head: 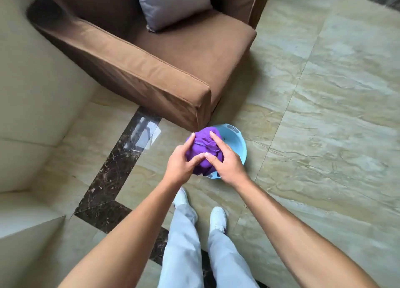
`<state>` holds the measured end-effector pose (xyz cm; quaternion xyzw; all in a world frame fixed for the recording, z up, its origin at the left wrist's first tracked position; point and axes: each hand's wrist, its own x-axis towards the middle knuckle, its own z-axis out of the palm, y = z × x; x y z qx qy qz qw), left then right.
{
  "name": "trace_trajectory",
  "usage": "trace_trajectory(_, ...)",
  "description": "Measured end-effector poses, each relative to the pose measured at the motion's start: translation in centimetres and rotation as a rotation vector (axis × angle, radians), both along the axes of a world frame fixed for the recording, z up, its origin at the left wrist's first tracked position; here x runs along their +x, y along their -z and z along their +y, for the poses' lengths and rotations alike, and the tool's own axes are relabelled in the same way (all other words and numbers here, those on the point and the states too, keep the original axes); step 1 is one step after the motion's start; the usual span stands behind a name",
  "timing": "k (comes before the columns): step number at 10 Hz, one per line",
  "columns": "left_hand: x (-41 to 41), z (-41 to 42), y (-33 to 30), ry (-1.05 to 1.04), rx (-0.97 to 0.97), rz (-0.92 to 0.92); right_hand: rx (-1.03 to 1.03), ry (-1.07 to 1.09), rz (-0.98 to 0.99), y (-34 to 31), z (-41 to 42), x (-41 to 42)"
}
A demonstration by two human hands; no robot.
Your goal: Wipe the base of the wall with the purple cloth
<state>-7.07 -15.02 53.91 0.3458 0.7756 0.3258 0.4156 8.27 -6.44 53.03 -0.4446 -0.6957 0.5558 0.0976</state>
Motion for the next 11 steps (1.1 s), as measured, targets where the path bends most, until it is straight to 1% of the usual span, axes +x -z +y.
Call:
trace_trajectory(2,-0.2,5.7,7.1,0.144,-0.124,-0.019,-0.056,0.127,-0.128,6.7,3.6,0.6)
trace_trajectory(4,-0.2,11.6,21.4,0.278,-0.221,0.001,-0.143,0.230,-0.226,20.5,7.4,0.9)
trace_trajectory(6,0.7,13.6,37.5,0.359,-0.338,0.072,-0.213,0.163,-0.359,36.4,9.3,2.1)
trace_trajectory(7,1.6,13.8,45.2,0.379,-0.389,0.098,-0.221,0.128,-0.380,44.0,9.8,2.6)
trace_trajectory(8,2.4,13.6,50.5,0.344,-0.385,0.114,-0.190,0.094,-0.393,49.5,9.7,3.0)
trace_trajectory(9,2.6,13.6,54.3,0.337,-0.399,0.136,-0.167,0.091,-0.423,52.7,10.0,2.7)
trace_trajectory(10,3.3,14.3,56.6,0.389,-0.453,0.110,-0.191,0.060,-0.438,55.2,10.4,3.2)
trace_trajectory(11,3.0,14.4,56.7,0.478,-0.569,0.145,-0.255,0.002,-0.491,55.4,11.5,3.1)
